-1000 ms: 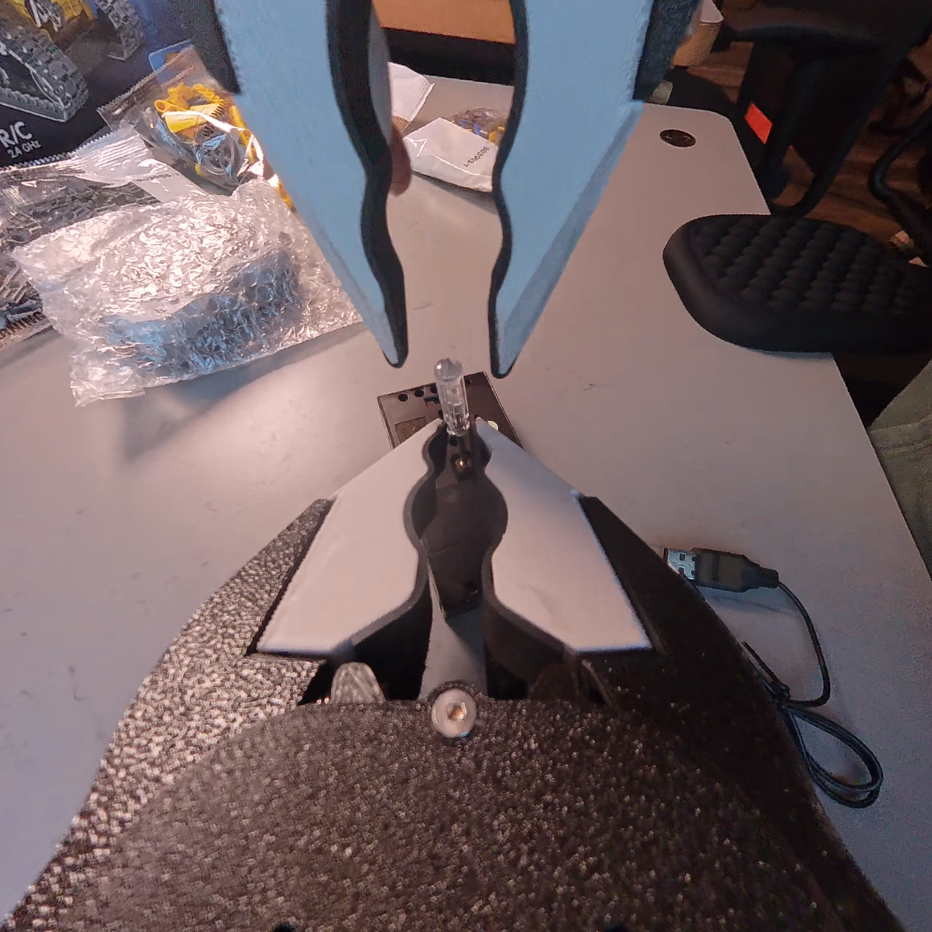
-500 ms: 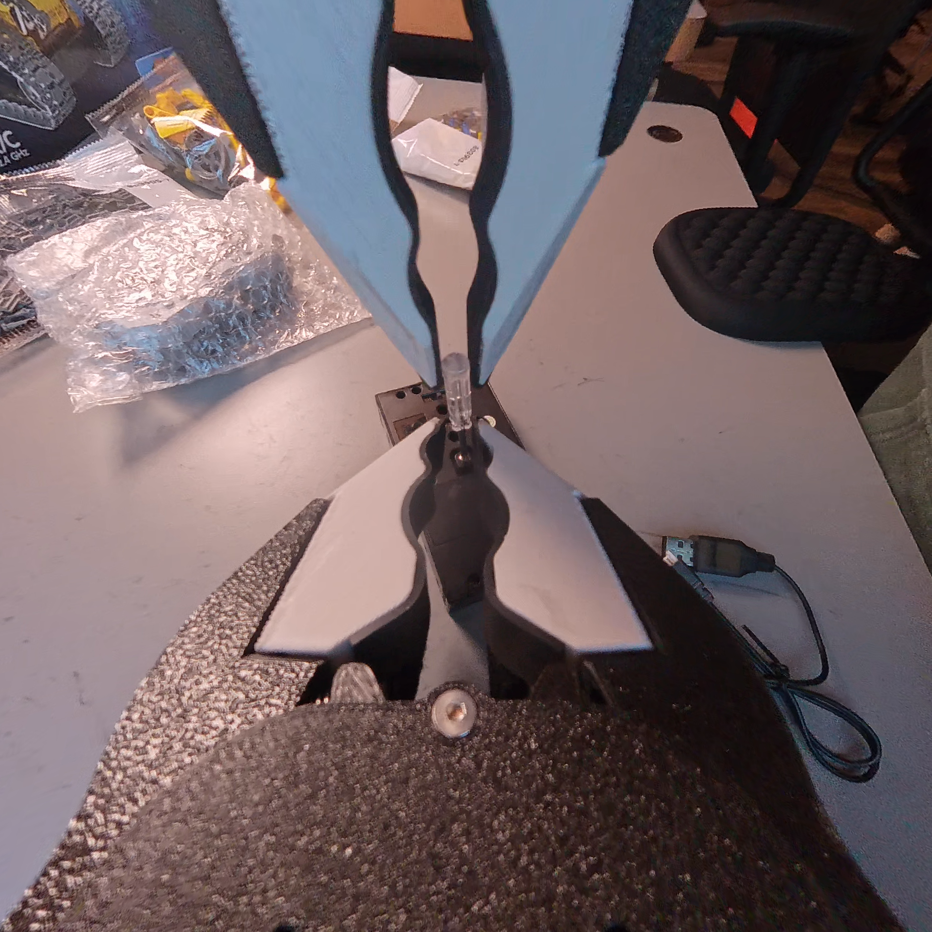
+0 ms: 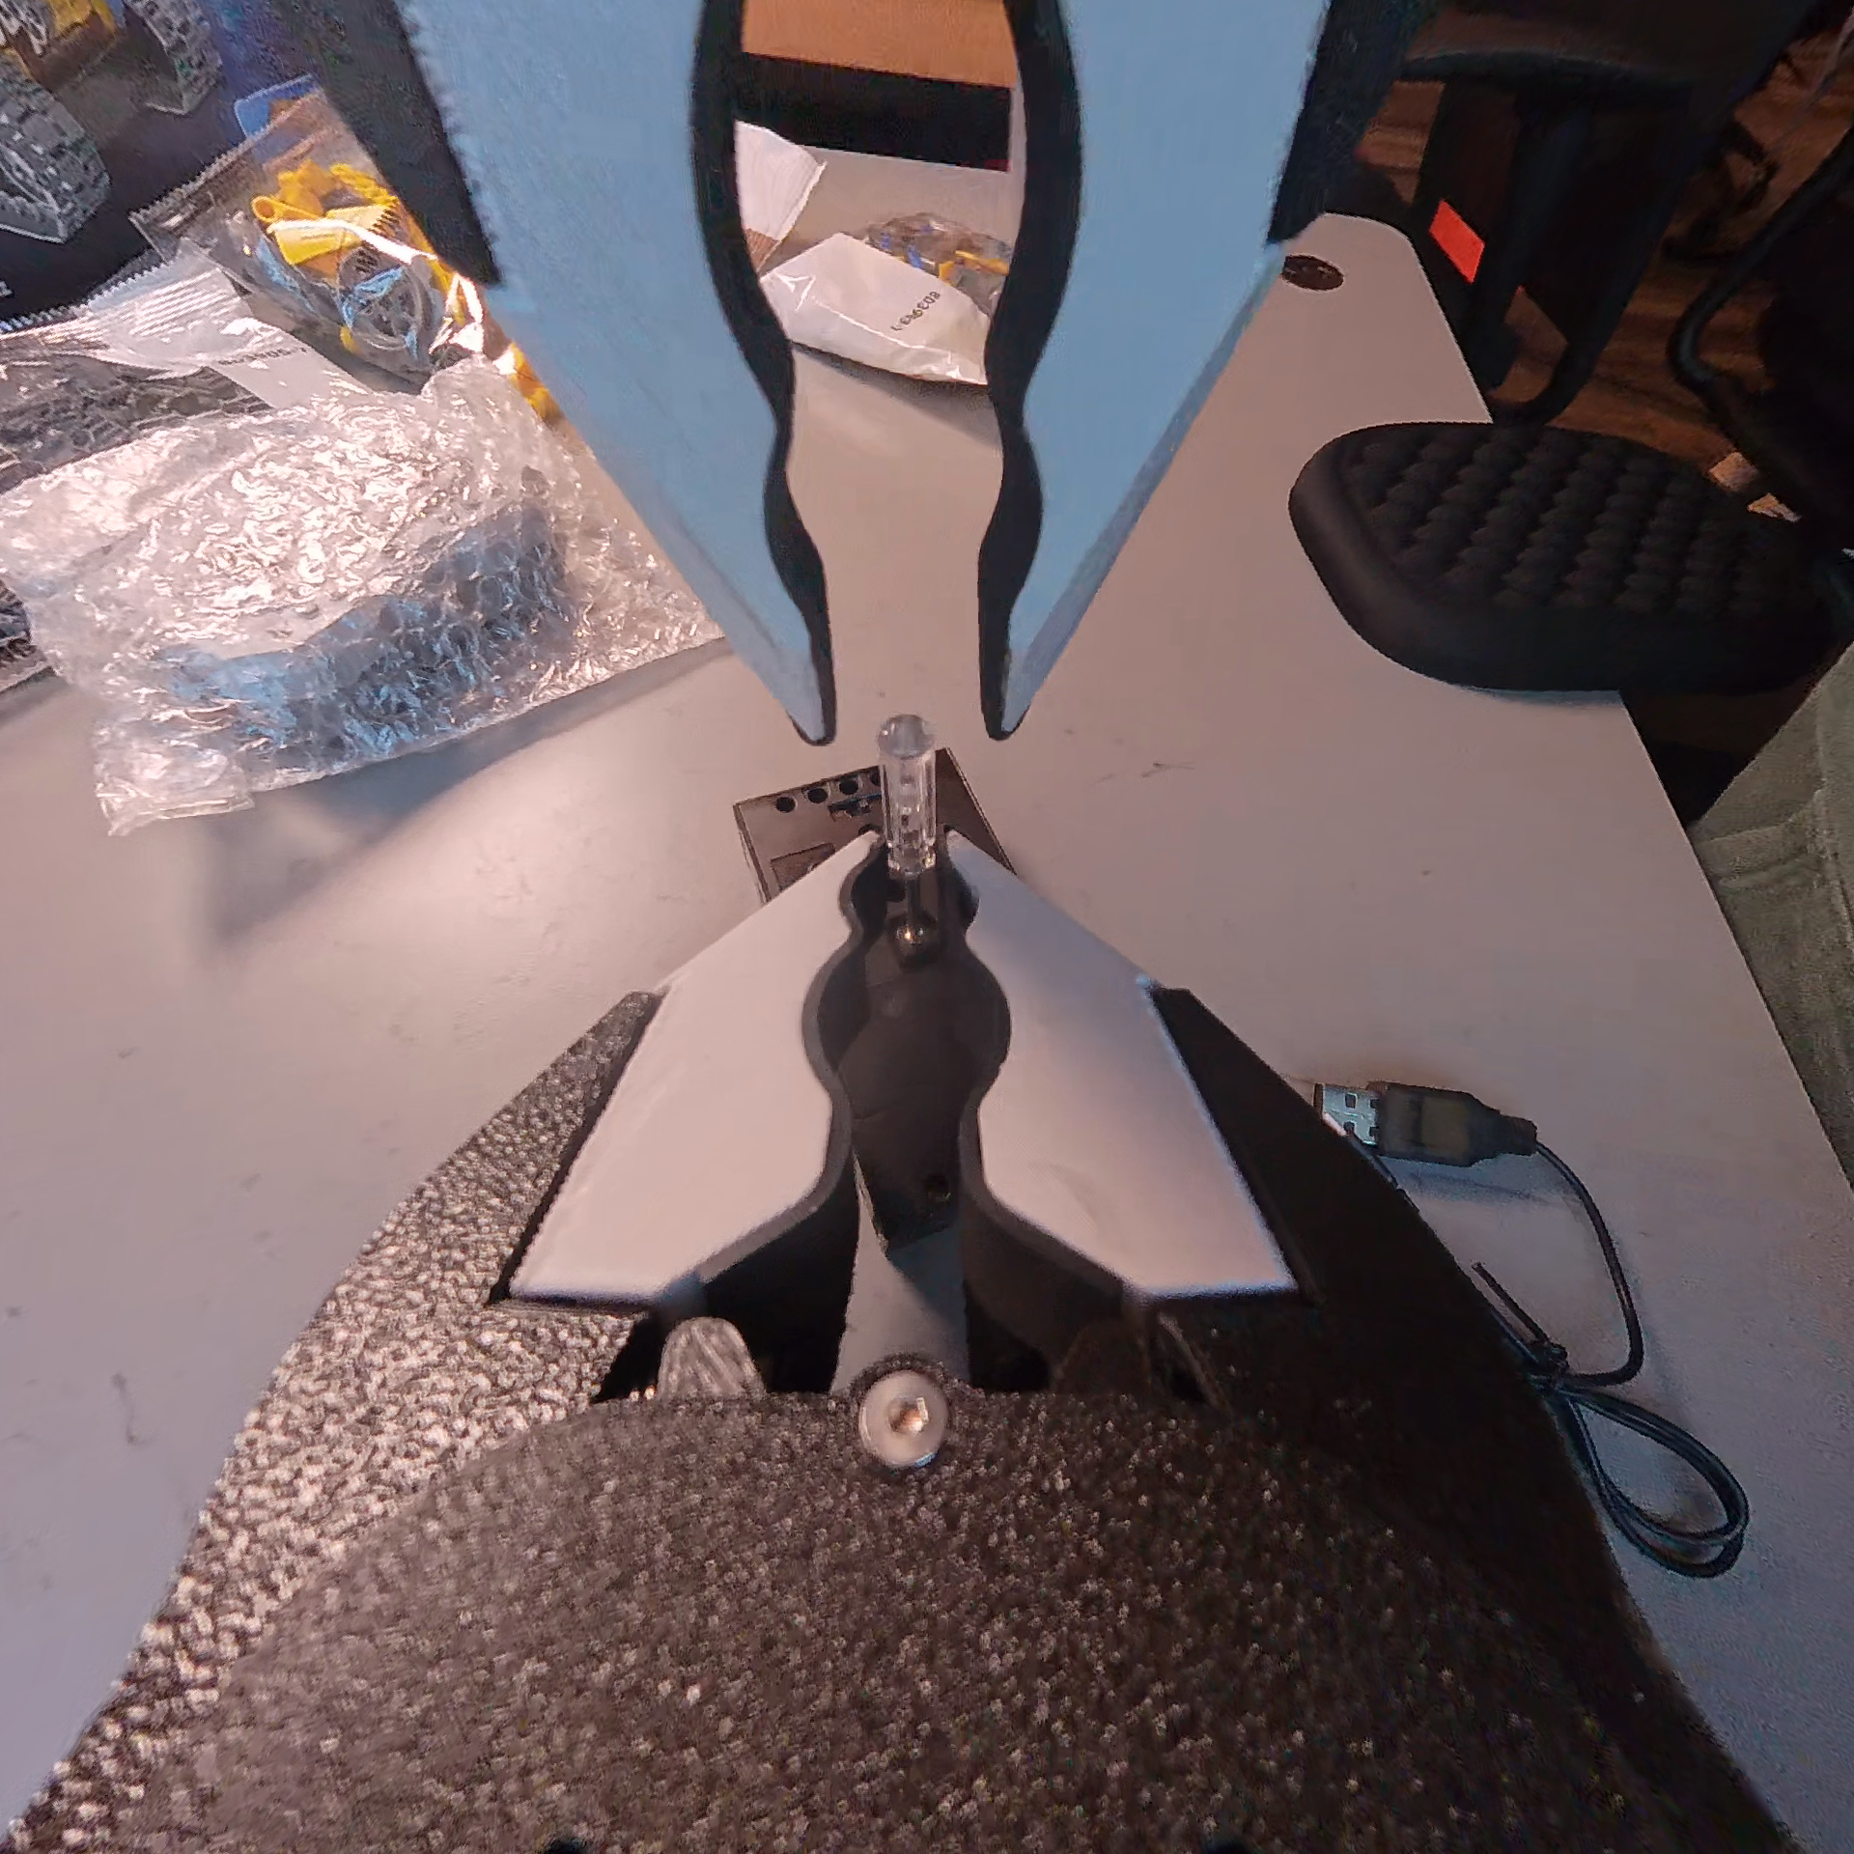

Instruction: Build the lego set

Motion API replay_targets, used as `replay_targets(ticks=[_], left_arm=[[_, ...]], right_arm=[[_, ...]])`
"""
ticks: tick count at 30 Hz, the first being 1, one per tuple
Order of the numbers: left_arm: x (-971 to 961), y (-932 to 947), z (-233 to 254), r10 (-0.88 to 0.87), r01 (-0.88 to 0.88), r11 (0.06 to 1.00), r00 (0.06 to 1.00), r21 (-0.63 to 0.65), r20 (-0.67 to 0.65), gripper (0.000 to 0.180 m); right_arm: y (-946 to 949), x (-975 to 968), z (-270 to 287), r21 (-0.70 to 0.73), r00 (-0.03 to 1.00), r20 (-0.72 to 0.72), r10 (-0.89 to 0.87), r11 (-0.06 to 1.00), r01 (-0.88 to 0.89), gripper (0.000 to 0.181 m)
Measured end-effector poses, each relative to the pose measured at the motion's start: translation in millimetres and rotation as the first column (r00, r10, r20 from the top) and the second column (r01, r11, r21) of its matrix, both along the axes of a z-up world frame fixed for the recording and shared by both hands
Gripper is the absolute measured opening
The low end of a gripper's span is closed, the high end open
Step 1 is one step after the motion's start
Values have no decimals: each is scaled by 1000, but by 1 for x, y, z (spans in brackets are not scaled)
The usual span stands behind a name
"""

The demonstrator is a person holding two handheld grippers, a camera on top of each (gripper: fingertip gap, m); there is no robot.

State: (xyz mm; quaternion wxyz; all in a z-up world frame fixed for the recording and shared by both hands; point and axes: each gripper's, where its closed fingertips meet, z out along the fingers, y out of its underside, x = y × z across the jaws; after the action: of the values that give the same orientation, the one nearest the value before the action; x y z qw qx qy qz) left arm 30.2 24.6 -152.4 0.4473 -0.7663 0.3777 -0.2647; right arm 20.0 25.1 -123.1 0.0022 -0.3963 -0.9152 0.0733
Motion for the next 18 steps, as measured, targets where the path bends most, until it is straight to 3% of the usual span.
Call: replay_targets(ticks=[5, 11, 14, 18], left_arm=[[-1, 1, 0, 21, -21, 1000, 1000, -9, 5, 8], [-1, 1, 0, 30, -30, 999, 1000, -11, 7, 8], [-1, 1, 0, 25, -25, 1000, 1000, -6, 3, 8], [1, -4, 3, -22, 22, 1000, 999, -3, 23, 15]], right_arm=[[-4, -1, -1, -137, 914, 81, -399, 903, 406, 19], [0, -2, -6, -140, 896, 74, -438, 885, 445, 6], [1, -1, -6, -103, 959, 37, -281, 953, 284, 6], [-3, 3, -6, -16, 985, -61, 162, 987, -163, 7]])
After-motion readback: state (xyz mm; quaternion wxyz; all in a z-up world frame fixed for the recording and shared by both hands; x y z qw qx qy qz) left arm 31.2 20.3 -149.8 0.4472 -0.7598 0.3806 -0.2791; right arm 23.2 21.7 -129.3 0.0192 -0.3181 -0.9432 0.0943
